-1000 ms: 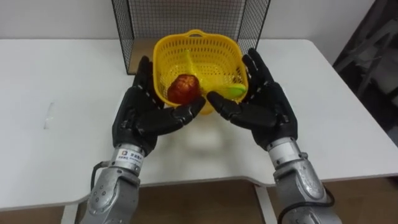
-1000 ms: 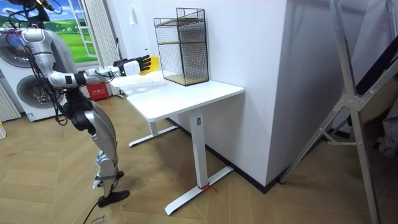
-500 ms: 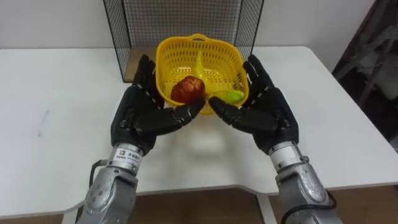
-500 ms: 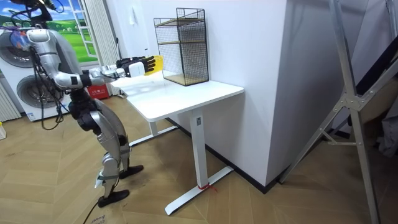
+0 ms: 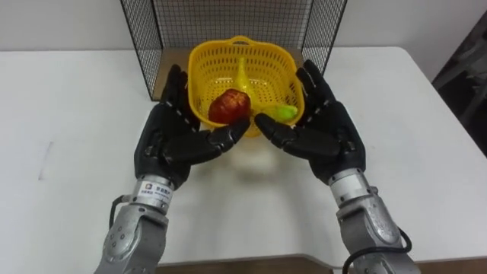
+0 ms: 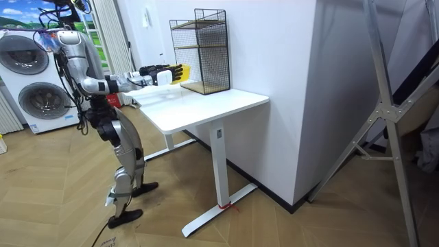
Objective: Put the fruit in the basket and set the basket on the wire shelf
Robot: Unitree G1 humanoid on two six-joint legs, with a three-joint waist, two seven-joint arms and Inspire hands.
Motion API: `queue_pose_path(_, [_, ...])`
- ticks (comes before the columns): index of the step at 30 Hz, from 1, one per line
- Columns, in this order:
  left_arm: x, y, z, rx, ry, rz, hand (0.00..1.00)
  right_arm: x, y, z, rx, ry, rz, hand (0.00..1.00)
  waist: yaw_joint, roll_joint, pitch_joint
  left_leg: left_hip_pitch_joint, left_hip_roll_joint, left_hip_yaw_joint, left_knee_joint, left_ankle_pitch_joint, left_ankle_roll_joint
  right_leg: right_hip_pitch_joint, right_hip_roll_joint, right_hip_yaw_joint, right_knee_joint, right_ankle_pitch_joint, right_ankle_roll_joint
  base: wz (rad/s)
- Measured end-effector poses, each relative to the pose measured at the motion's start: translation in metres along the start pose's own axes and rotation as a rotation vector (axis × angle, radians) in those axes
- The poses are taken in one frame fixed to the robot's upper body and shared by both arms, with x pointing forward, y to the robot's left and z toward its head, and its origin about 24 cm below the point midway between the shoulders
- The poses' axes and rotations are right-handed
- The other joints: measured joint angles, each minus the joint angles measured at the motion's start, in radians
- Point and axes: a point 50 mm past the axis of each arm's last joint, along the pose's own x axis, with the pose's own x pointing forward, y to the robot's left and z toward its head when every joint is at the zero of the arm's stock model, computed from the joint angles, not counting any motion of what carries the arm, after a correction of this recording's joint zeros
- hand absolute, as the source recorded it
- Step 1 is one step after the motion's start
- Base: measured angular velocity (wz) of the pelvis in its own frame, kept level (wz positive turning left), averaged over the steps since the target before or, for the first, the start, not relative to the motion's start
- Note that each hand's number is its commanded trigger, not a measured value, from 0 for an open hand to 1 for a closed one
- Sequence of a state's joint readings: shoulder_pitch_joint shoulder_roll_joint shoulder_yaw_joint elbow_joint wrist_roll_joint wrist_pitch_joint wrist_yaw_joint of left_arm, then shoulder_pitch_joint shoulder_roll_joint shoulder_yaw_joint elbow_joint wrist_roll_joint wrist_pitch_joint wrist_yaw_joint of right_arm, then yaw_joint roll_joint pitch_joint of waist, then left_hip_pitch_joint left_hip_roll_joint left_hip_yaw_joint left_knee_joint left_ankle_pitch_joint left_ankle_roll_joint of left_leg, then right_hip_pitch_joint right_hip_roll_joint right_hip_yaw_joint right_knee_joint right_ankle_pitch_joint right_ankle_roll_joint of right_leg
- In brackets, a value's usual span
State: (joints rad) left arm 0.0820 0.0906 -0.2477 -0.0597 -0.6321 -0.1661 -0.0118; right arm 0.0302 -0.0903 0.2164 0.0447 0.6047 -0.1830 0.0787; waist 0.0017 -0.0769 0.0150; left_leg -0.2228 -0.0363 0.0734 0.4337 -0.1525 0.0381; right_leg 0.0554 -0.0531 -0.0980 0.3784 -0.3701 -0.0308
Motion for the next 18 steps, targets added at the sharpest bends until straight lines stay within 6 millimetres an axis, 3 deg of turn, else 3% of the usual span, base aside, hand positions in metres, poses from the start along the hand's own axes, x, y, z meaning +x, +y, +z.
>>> queue_pose_path(5, [0.0003, -0.0017, -0.001, -0.013, 0.001, -0.003, 0.0, 0.0003, 0.001, 0.0028, -0.01, -0.01, -0.002, 0.0, 0.0, 0.011, 0.0001, -0.012, -0.019, 0.005, 0.035, -0.039, 0.018, -0.003, -0.022, -0.015, 0.028, -0.023, 0.021, 0.03])
queue_pose_path(6, [0.0004, -0.0018, -0.0008, -0.014, -0.001, -0.003, 0.0, 0.0012, 0.0021, 0.0047, -0.016, -0.022, 0.004, 0.0, -0.001, 0.015, -0.0001, -0.012, -0.03, 0.006, 0.038, -0.054, 0.026, -0.009, -0.036, -0.023, 0.078, -0.034, 0.038, 0.08])
queue_pose_path(8, [0.0003, -0.0022, -0.0011, -0.017, 0.0, -0.004, 0.0, 0.0016, 0.0024, 0.0051, -0.016, -0.026, 0.004, 0.0, -0.01, 0.017, -0.0002, 0.002, -0.042, 0.01, 0.044, -0.067, 0.042, -0.064, -0.071, -0.039, 0.235, -0.035, 0.046, 0.12])
queue_pose_path(10, [0.0002, -0.0019, -0.001, -0.015, 0.0, -0.004, 0.0, 0.0017, 0.0031, 0.0053, -0.02, -0.031, 0.005, 0.0, -0.013, 0.016, 0.0003, 0.034, -0.062, 0.016, 0.045, -0.083, 0.064, -0.128, -0.106, -0.031, 0.411, 0.006, 0.083, 0.06])
queue_pose_path(12, [0.0002, -0.0017, -0.001, -0.014, 0.0, -0.004, 0.0, 0.0016, 0.0034, 0.0049, -0.02, -0.03, 0.005, 0.0, -0.013, 0.021, 0.0046, 0.066, -0.065, 0.011, 0.035, -0.091, 0.074, -0.146, -0.109, -0.018, 0.467, 0.052, 0.088, -0.03])
queue_pose_path(13, [0.0002, -0.0016, -0.0008, -0.012, -0.002, -0.004, 0.0, 0.0016, 0.0035, 0.0049, -0.026, -0.03, 0.007, 0.0, -0.014, 0.028, 0.0076, 0.083, -0.063, -0.001, 0.02, -0.095, 0.078, -0.15, -0.103, -0.018, 0.475, 0.059, 0.098, -0.12])
queue_pose_path(14, [0.0003, -0.0014, -0.0002, -0.011, -0.006, -0.003, 0.0, 0.0021, 0.0039, 0.0053, -0.027, -0.032, 0.009, 0.0, -0.011, 0.03, 0.0057, 0.087, -0.062, -0.003, 0.012, -0.095, 0.078, -0.161, -0.1, -0.014, 0.467, 0.047, 0.097, -0.16])
queue_pose_path(16, [0.0006, -0.0008, 0.0016, -0.012, -0.02, -0.001, 0.0, 0.0044, 0.0051, 0.0072, -0.026, -0.04, 0.017, 0.0, -0.013, 0.04, 0.0117, 0.09, -0.051, -0.004, 0.006, -0.094, 0.08, -0.202, -0.077, -0.007, 0.407, 0.008, 0.083, -0.06])
queue_pose_path(18, [0.0005, -0.0008, 0.0013, -0.02, -0.019, 0.0, 0.0, 0.0033, 0.0047, 0.0058, -0.025, -0.032, 0.014, 0.0, -0.021, 0.039, 0.011, 0.105, -0.049, -0.002, -0.008, -0.094, 0.082, -0.236, -0.056, 0.017, 0.208, 0.014, 0.074, 0.08])
